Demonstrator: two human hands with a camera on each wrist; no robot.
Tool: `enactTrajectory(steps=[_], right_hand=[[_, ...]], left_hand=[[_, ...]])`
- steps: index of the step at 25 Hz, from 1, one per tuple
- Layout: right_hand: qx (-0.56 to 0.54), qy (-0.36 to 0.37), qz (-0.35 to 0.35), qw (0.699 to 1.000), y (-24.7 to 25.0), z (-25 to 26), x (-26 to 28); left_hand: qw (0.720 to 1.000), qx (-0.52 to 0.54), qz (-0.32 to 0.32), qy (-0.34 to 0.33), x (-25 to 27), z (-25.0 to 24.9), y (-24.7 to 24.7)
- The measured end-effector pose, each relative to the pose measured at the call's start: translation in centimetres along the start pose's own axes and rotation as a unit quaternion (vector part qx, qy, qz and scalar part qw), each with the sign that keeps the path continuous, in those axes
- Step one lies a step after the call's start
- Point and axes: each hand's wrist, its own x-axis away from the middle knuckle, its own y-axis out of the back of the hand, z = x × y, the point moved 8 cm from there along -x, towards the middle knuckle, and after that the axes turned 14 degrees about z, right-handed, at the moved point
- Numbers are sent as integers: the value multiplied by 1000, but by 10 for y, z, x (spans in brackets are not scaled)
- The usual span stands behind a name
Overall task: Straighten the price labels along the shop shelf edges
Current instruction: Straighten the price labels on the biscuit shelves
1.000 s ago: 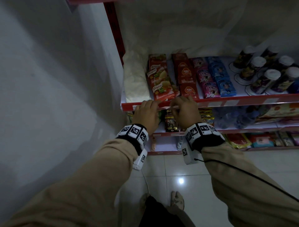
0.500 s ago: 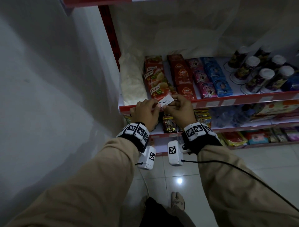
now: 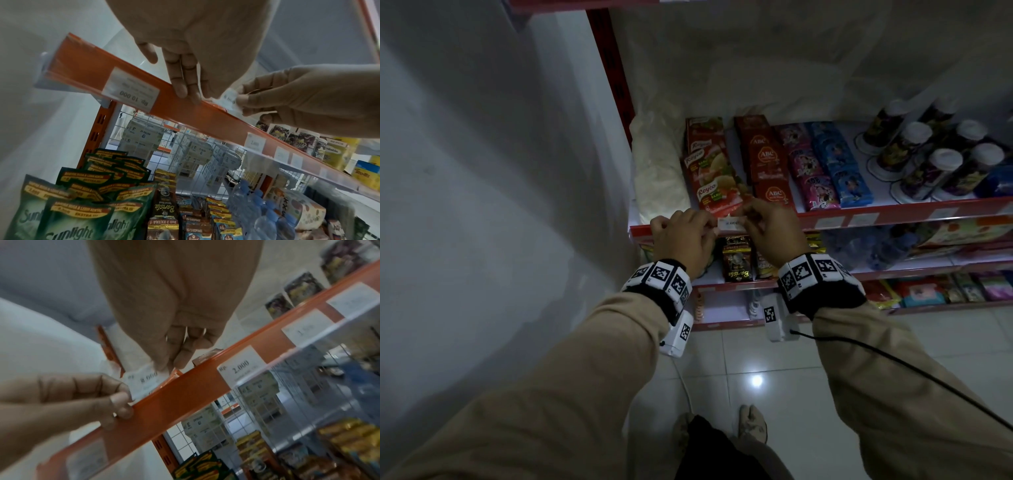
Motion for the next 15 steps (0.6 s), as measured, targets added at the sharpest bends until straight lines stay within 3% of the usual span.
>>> enactTrajectory(steps=[5,15], right_hand=[[59,10,-56,997,6,0,4],[213,-7,8,977,-15,-1,3]], left_hand=[[1000,-18,8,-2,1,-2,-4],[993,-120,13,3,-5,-9,-11]])
